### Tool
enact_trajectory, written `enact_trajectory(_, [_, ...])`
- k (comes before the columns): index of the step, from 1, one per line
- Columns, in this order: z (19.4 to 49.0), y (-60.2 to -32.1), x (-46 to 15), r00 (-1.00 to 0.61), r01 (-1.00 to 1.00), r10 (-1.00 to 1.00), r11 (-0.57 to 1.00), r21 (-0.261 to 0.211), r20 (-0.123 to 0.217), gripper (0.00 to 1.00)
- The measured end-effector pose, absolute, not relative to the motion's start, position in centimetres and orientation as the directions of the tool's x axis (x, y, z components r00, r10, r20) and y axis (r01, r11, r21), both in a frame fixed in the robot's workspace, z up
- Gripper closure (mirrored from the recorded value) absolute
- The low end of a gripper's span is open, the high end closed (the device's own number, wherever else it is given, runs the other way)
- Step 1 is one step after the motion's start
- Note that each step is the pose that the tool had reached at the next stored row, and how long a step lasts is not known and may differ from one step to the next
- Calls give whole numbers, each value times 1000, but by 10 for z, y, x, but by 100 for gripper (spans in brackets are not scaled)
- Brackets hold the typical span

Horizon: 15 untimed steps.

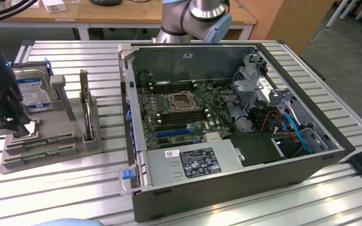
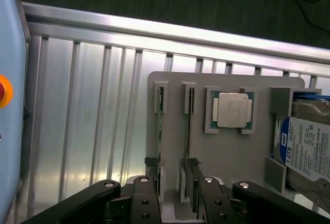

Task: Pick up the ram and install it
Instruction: 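Pick up the ram and move it above insertion slot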

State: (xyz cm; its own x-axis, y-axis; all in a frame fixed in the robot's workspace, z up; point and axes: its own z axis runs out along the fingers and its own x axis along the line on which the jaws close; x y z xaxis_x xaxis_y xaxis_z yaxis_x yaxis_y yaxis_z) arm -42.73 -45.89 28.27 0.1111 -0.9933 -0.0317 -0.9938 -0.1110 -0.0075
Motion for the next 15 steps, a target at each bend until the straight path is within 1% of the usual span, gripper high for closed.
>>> enact_trajectory(15, [258,-460,-427,112,-994,-993,-111,-7,-32,64])
